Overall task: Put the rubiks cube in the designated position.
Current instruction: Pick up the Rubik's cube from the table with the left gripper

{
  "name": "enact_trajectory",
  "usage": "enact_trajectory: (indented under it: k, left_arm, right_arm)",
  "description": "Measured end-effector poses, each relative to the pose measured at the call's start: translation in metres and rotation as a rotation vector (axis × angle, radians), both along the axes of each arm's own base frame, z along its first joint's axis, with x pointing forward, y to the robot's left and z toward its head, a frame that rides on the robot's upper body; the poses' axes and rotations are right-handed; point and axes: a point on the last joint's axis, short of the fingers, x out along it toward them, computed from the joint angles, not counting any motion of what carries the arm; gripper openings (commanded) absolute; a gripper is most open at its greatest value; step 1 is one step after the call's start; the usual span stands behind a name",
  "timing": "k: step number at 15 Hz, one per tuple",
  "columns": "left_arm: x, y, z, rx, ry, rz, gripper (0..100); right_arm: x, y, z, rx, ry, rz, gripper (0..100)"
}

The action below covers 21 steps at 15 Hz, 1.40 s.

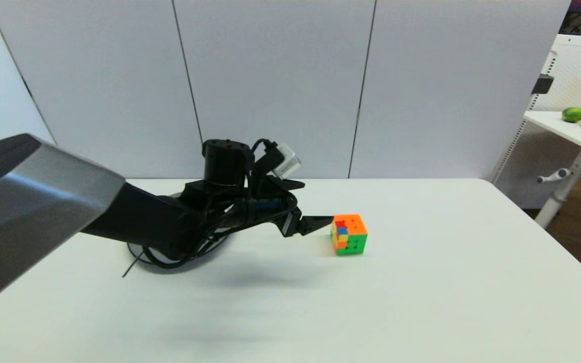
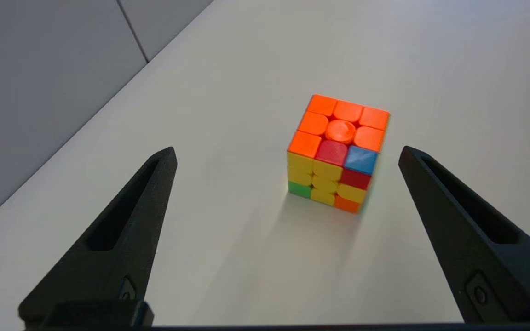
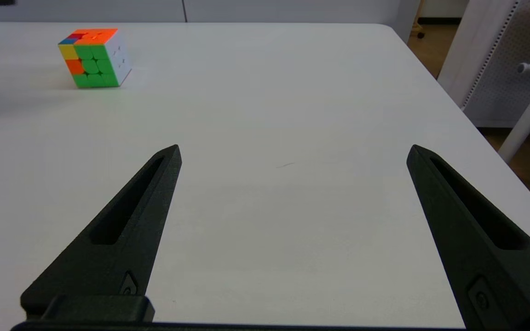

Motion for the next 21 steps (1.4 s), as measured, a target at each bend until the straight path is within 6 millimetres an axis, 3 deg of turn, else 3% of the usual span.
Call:
enact_trajectory:
  k: [3, 8, 21]
  left_arm:
    - [0.018, -0.014, -0.02, -0.012, 0.029, -0.09, 100]
    - [0.03, -0.021, -0.041, 0.001, 0.038, -0.119, 100]
    - [0.03, -0.025, -0.044, -0.01, 0.048, -0.178, 100]
  right_arm:
    - [0.0, 0.0, 0.0, 0.0, 0.0, 0.0, 100]
    - [0.0, 0.0, 0.0, 0.0, 0.0, 0.0, 100]
    - [0.0, 0.0, 0.0, 0.0, 0.0, 0.0, 100]
